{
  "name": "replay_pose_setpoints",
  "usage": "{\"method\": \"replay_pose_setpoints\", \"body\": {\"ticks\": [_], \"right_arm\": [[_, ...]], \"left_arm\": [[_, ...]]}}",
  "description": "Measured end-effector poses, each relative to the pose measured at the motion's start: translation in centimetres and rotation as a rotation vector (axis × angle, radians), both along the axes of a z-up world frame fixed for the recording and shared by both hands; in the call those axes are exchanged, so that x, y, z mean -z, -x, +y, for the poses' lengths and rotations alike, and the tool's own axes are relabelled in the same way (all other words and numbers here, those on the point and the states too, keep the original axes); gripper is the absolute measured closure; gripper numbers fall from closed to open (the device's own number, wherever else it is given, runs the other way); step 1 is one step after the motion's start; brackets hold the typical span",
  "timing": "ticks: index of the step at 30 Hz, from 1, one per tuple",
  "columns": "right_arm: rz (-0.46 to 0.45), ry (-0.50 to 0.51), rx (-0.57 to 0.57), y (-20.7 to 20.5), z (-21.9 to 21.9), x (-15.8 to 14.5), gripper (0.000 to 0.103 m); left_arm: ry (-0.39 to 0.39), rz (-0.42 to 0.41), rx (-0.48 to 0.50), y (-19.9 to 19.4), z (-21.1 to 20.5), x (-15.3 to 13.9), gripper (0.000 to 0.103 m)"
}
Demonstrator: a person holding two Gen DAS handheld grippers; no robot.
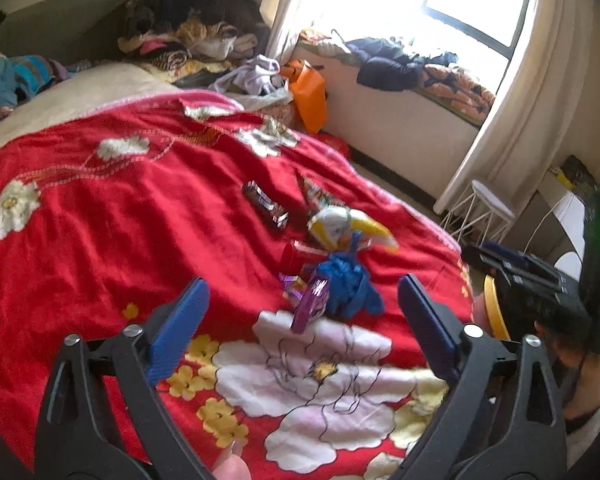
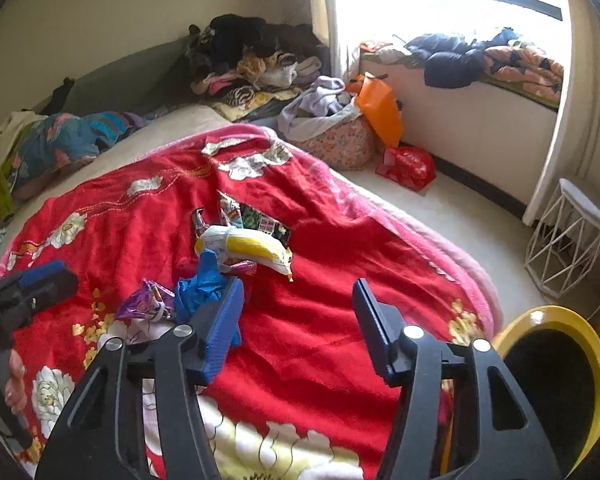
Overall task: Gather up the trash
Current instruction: 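Move both open tools back over the bed toward the remaining wrappers, then grasp the purple wrapper with the left tool while the right grasps the yellow packet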
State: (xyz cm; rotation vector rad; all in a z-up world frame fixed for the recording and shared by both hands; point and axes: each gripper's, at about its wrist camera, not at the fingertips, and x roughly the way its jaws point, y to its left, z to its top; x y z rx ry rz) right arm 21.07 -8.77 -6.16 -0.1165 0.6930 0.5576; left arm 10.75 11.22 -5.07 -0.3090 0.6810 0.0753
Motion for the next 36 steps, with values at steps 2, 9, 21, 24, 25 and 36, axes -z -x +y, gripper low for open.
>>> {"method": "replay_pose_setpoints", "body": {"ticks": [2,9,21,24,25,36], "right_arm": [[0.013,0.007,-0.012,-0.8,0.6,0.5,0.054],[0.054,0.021,-0.058,-3.5,2.6,2.4,0.058],[0.061,0.167,-0.123,-5.7,6.4,5.3,0.07],[0.065,0.195,-0.128,-6.1,6.8,6.0,0.075],[0.068,0.195,-0.13,-6.2,6.9,6.2,0.079],[0.073,0.118,-0.108,-4.2,4.5,5.2,0.099]], "left_arm": [[0.005,0.019,0.009,0.0,0.1,0.7,0.023],[0.034,0.065,0.043,-0.8,0.0,2.6,0.045],[0.055,0.083,0.061,-1.9,-0.3,3.6,0.054],[0.059,0.089,0.063,-2.2,-0.3,3.9,0.058],[0.059,0.092,0.064,-2.3,-0.3,4.0,0.06],[0.053,0.093,0.098,-3.3,-1.4,3.9,0.086]]}}
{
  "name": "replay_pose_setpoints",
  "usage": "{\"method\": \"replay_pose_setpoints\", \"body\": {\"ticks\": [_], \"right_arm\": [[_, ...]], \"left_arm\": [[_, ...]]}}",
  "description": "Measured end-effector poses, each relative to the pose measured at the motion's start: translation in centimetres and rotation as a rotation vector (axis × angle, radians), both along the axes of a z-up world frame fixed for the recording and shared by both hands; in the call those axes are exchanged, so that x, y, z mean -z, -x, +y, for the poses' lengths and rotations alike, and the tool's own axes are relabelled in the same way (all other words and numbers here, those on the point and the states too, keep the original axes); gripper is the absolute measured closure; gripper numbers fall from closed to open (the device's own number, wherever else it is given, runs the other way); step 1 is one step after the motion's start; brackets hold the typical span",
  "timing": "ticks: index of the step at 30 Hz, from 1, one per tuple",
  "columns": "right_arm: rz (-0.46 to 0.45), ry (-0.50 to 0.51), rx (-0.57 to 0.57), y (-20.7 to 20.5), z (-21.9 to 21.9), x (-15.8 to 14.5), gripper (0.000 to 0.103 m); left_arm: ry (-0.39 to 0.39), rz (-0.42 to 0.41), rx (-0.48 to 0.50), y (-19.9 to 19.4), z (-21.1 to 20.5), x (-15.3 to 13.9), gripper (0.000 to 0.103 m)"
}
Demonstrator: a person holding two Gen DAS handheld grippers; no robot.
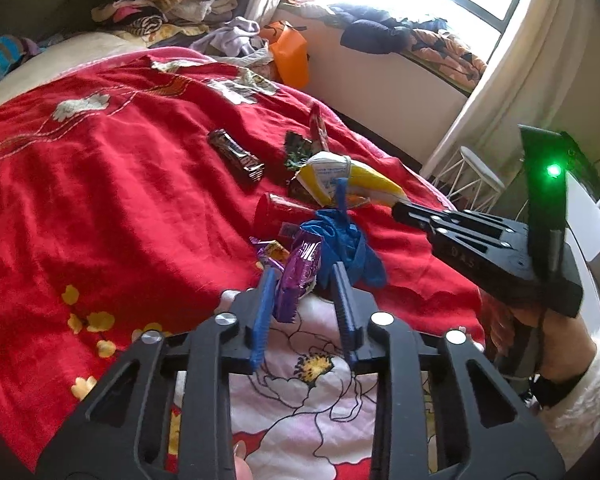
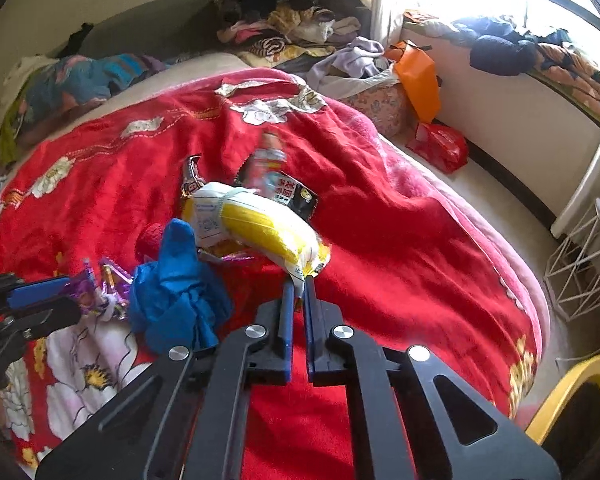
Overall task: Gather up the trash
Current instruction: 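Grasp the purple wrapper with the left tool while the right grasps the yellow packet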
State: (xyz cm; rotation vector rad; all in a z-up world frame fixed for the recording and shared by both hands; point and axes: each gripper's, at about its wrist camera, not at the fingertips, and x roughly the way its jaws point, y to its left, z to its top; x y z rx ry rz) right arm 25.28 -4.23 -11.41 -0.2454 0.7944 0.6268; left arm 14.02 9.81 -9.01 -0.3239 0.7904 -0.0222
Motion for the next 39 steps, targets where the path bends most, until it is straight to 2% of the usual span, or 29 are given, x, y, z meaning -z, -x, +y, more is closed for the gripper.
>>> {"method": "replay_pose_setpoints", "body": {"ticks": [1,2,9,18,27,39], "right_arm": [[-0.004,-0.003,0.007,0.4,-0.4,-0.1,0.099],[-0.005,-0.009,0.012,0.8,-0.7,-0.2,0.099],[-0.012,-0.048,0.067,3.3,-3.8,-0.9,0.1],[-0.011,-0.107,0.131,6.5,-8.7,-2.2,0.1],[-0.047,-0.115,0.14,8.9,-10.5,-3.5,0.1],[-0.086,-0.146,0.18,10.8,-13.1,-5.4,0.1]], "left_arm": [[-0.003,-0.001,0.004,-0.1,-0.1,-0.1,0.093],[-0.007,-0.001,0.005,-0.1,-0.2,-0.1,0.095],[-0.004,-0.037,0.035,0.7,-0.7,-1.1,0.096],[-0.002,-0.103,0.065,1.8,-1.7,-3.7,0.096],[-0.011,-0.172,0.096,2.9,-3.4,-6.7,0.096],[-0.044,-0.206,0.158,3.1,-6.6,-8.4,0.096]]}}
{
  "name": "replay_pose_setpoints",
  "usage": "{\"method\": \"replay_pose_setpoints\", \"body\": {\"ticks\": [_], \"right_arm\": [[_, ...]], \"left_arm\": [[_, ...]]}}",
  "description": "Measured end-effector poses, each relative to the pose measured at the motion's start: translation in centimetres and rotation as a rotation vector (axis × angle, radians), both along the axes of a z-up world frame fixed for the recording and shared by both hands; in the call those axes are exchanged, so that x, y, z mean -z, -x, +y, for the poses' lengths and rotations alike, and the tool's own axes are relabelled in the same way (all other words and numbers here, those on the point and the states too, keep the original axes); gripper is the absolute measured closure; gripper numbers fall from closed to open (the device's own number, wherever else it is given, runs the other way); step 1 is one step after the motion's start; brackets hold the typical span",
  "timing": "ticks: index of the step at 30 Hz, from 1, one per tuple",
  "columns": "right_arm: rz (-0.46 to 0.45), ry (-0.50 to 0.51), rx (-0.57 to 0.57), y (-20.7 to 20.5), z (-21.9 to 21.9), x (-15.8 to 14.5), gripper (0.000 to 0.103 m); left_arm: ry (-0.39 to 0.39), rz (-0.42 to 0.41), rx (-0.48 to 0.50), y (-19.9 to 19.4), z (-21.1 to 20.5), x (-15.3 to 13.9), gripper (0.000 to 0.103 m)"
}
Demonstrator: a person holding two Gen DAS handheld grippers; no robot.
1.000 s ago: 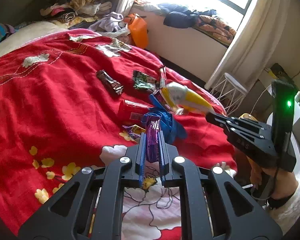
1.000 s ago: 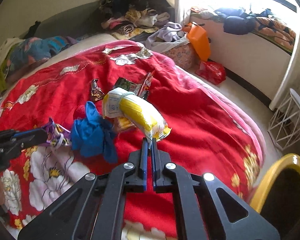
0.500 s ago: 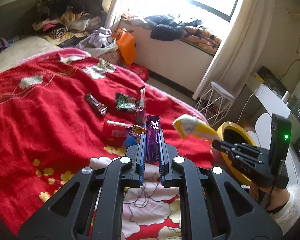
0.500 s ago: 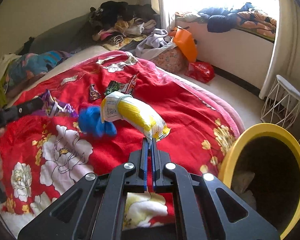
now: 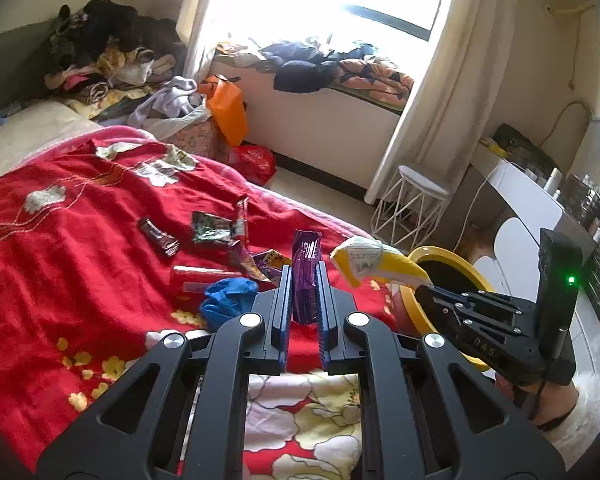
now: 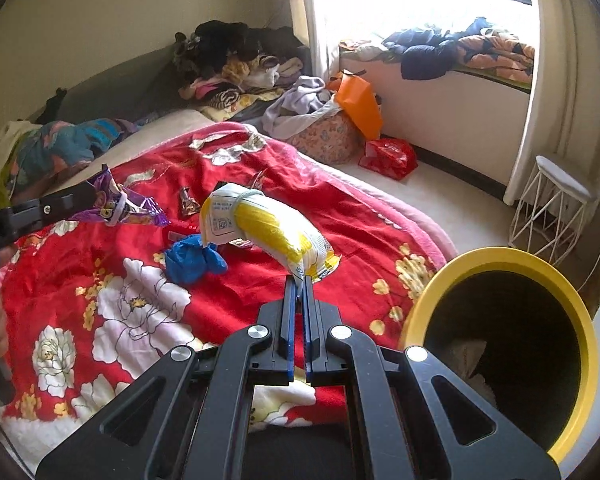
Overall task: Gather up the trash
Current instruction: 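Grasp the purple wrapper with the left tool while the right grasps the yellow packet, then carry both items over the yellow bin and open both tools to drop them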
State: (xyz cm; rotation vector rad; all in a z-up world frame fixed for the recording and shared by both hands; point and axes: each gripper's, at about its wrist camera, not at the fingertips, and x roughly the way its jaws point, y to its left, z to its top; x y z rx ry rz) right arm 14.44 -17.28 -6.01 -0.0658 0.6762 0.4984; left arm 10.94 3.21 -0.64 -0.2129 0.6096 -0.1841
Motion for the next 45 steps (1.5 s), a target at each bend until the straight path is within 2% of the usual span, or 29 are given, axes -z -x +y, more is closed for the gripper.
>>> {"method": "replay_pose_setpoints", "body": {"ticks": [20,45], "right_arm": [[-0.04,-0.041,0.132,1.6,-6.0,-1.8,0.1],[-0.026,-0.069,0.366,1.9,-15.6,-0.7,0.1]], "left_arm": [[-0.035,-0.035,0.092,0.0,-5.2,-1.6,0.096],[-0.087,-0.032,0.273,-1.5,-15.0,-1.1,0.096]]}}
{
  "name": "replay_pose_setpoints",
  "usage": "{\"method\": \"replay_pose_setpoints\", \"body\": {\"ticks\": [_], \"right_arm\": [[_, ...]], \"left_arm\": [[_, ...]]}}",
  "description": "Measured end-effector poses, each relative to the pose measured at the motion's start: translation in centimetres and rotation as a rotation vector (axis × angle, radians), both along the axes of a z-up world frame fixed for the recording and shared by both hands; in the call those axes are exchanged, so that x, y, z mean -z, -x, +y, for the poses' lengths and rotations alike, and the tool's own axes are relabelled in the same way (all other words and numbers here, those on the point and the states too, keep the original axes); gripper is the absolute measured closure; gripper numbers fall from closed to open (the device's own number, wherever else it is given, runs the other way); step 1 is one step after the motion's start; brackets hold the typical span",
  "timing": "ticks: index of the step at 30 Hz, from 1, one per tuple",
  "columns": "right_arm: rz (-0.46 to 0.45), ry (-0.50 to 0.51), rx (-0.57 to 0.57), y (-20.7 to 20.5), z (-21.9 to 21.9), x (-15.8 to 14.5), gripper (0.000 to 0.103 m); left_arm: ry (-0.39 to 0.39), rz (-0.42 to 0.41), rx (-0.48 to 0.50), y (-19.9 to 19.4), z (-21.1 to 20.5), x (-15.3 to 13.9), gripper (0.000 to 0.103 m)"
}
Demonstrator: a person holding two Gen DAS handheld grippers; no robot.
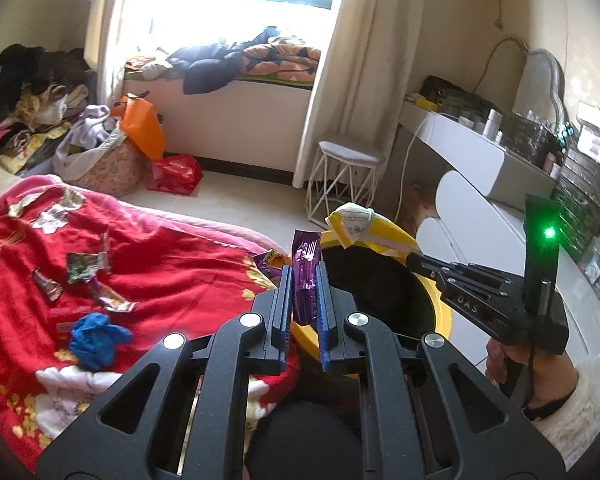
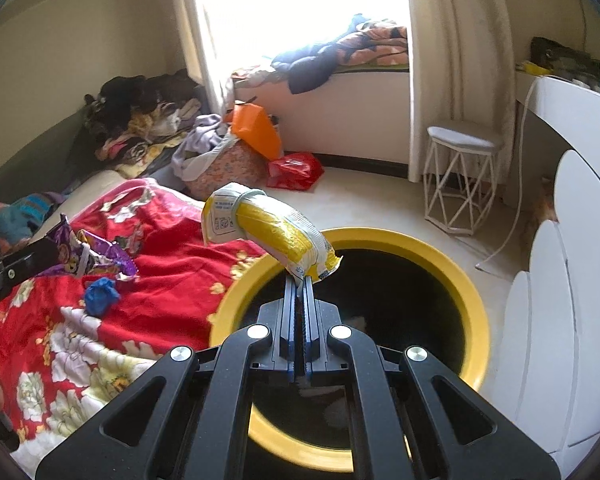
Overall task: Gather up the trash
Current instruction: 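Carry both items over the yellow bin and open both tools to drop them, then move both open tools back over the bed toward the snack wrappers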
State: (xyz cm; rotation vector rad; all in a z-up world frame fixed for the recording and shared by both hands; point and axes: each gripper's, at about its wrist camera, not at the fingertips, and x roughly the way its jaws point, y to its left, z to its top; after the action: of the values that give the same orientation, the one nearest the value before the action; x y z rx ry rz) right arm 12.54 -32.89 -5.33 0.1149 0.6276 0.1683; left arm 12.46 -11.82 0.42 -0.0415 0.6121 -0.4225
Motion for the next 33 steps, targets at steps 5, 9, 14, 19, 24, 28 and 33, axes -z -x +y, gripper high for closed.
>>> {"method": "replay_pose_setpoints", "body": {"ticks": [5,9,14,19,24,28,33], "right_arm": [[0.015,0.03,0.05,-0.1,-1.5,0.8,0.1],[0.039,0.043,0.09,-0.3,-2.6,1.7,0.1],[0.084,0.047,0.128,-0.8,-4.0,3.2,0.1],[0.127,0.034,0.163,-1.1,-5.0,4.5,0.1],[0.147,0.014,0.167,-1.2,-5.6,5.1,0.098],[0.157,-0.011,0.171,-1.3,-6.0,5.2,0.081],[0.127,-0.014,0.185,-0.9,-5.9,4.5,0.06]], "left_arm": [[-0.017,0.013,0.031,-0.3,-2.0,0.7,0.096],[-0.032,0.031,0.058,-0.6,-3.9,1.6,0.096],[-0.038,0.06,0.098,-1.4,-6.1,3.1,0.096],[-0.045,0.094,0.121,-2.5,-7.7,5.0,0.096],[-0.059,0.103,0.135,-3.8,-8.8,6.2,0.095],[-0.08,0.128,0.118,-4.9,-8.9,6.8,0.061],[-0.055,0.115,0.052,-4.7,-6.6,6.0,0.035]]}}
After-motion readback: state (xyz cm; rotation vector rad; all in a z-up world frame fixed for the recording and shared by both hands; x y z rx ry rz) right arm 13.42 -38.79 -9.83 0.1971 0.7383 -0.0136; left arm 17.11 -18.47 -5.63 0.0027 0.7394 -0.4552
